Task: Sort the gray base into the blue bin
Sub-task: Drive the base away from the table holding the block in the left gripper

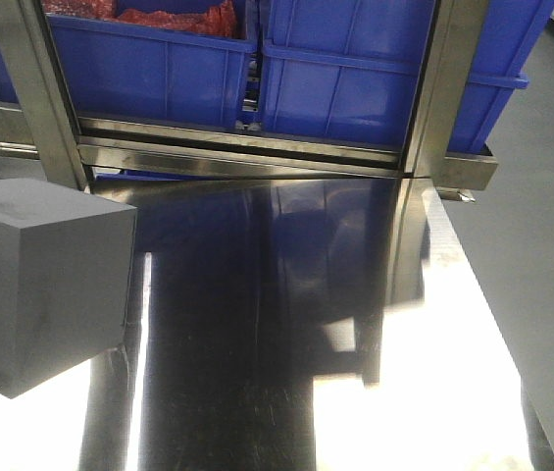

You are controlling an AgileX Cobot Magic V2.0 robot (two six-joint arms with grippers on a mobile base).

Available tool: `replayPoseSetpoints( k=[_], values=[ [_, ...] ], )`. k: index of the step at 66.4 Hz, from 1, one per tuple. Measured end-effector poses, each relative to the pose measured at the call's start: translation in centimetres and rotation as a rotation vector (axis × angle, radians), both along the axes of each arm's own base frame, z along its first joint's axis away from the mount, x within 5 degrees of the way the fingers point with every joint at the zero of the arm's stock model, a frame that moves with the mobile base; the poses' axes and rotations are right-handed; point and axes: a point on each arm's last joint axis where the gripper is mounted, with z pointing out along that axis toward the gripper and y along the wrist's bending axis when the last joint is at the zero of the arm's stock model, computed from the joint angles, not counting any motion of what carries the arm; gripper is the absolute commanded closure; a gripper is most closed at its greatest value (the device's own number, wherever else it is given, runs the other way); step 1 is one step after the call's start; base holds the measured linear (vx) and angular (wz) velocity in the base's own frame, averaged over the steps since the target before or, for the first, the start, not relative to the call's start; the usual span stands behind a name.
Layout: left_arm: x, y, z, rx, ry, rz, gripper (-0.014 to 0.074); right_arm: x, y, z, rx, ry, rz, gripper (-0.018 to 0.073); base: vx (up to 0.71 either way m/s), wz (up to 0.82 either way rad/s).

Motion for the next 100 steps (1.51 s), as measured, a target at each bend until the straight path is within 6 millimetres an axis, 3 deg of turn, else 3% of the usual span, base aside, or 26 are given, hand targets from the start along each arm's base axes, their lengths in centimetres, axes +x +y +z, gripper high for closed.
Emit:
replayPoseSetpoints(
  k=[30,100],
  values=[
    [0.00,0.00,0.00,0.000,0.000,0.000,0.0603,0.00,0.00,0.00,0.000,0.000,0.000,0.0564,-0.07,-0.30],
    [0.00,0.00,0.00,0.000,0.000,0.000,0.0603,0.00,0.00,0.00,0.000,0.000,0.000,0.0564,-0.09,-0.66]
  ],
)
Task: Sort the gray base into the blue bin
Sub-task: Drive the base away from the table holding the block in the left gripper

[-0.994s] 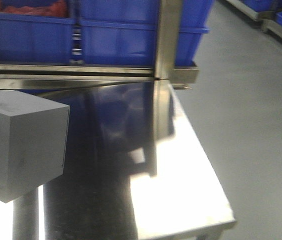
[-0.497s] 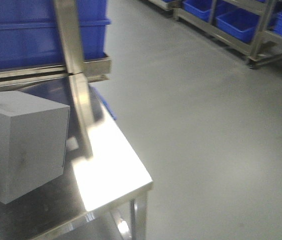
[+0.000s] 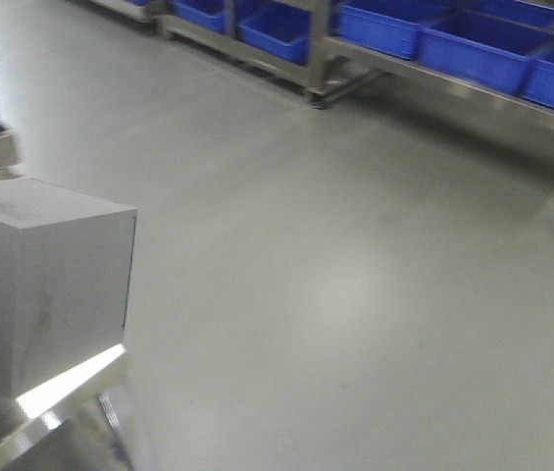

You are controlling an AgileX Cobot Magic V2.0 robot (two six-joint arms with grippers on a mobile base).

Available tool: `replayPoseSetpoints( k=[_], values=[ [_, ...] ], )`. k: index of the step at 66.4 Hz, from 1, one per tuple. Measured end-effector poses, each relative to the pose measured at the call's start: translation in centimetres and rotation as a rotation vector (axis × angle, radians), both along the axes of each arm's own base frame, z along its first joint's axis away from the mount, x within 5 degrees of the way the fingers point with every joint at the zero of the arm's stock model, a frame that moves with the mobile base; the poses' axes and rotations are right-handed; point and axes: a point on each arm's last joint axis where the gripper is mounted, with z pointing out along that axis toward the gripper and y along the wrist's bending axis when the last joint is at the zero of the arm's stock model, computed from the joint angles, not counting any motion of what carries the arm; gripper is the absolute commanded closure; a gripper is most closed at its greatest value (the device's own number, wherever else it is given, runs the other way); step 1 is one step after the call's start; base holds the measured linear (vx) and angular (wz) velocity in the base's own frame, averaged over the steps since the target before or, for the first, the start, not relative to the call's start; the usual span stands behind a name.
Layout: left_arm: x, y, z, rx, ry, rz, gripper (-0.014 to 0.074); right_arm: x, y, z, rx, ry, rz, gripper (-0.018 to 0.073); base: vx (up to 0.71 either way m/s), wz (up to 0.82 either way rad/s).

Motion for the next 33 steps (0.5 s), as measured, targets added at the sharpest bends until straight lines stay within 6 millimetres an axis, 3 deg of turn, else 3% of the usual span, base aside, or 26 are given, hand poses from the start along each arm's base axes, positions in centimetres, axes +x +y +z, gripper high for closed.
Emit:
replayPoseSetpoints(
  k=[33],
  values=[
    [0.00,0.00,-0.03,0.000,0.001,0.000,0.0603,0.00,0.00,0.00,0.000,0.000,0.000,0.0564,-0.04,-0.77]
  ],
)
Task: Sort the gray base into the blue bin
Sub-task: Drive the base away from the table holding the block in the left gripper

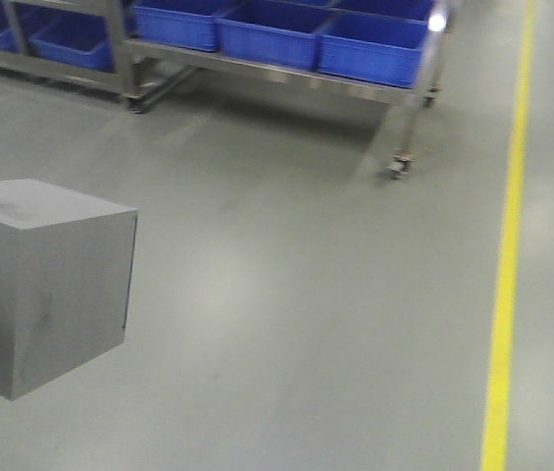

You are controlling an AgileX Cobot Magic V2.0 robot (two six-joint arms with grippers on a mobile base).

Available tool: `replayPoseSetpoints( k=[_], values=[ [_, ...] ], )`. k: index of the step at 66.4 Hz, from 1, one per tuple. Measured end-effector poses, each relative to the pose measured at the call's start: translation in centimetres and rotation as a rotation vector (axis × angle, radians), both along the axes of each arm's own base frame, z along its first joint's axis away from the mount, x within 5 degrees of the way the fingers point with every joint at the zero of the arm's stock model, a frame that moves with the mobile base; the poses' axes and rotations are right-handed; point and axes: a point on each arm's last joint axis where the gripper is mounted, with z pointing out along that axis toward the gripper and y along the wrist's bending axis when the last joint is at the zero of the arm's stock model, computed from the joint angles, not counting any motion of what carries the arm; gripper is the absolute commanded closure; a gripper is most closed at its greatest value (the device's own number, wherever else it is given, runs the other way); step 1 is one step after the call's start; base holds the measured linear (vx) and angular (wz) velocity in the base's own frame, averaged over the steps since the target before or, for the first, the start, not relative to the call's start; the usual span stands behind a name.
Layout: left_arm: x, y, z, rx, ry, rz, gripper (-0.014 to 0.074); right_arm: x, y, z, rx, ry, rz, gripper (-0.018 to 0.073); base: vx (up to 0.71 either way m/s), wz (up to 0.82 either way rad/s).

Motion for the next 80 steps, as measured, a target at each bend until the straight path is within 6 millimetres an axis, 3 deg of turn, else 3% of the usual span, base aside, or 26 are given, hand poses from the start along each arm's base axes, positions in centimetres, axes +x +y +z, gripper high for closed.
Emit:
replayPoseSetpoints(
  k=[38,80],
  values=[
    [0.00,0.00,0.00,0.000,0.000,0.000,0.0603,0.00,0.00,0.00,0.000,0.000,0.000,0.0564,-0.03,-0.62],
    [0.00,0.00,-0.01,0.001,0.001,0.000,0.0603,0.00,0.00,0.00,0.000,0.000,0.000,0.0564,0.08,-0.08]
  ],
)
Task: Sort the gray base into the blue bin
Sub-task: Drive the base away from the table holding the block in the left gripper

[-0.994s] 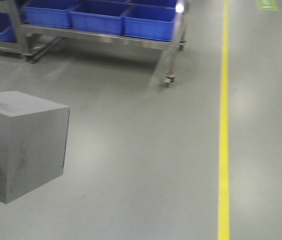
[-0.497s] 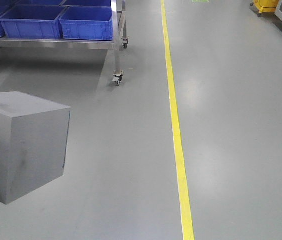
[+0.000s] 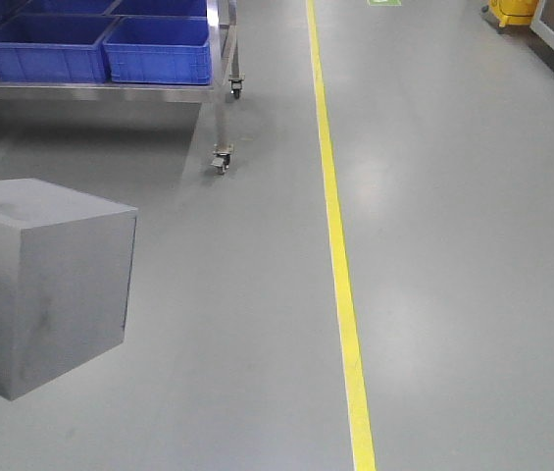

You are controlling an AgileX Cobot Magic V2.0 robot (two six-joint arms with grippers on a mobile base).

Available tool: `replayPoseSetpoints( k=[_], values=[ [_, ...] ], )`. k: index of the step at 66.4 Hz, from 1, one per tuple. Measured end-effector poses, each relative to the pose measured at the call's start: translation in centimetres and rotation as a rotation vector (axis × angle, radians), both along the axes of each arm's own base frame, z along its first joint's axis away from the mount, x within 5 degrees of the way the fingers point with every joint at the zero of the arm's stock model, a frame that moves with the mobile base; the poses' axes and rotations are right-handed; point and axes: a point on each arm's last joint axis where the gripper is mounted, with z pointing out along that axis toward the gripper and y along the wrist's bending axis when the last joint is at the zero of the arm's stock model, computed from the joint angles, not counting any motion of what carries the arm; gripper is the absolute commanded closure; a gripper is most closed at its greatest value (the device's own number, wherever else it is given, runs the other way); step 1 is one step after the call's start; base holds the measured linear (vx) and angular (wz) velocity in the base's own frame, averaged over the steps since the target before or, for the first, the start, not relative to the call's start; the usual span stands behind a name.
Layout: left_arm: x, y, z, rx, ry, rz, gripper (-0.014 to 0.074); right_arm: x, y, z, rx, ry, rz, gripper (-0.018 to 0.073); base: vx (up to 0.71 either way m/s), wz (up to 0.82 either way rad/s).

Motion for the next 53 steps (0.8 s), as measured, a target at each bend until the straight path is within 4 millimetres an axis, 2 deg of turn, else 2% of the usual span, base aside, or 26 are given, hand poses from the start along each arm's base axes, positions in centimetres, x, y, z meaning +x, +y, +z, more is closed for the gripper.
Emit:
replayPoseSetpoints(
  k=[53],
  values=[
    [0.00,0.00,0.00,0.000,0.000,0.000,0.0603,0.00,0.00,0.00,0.000,0.000,0.000,0.0564,0.32,0.03]
  ],
)
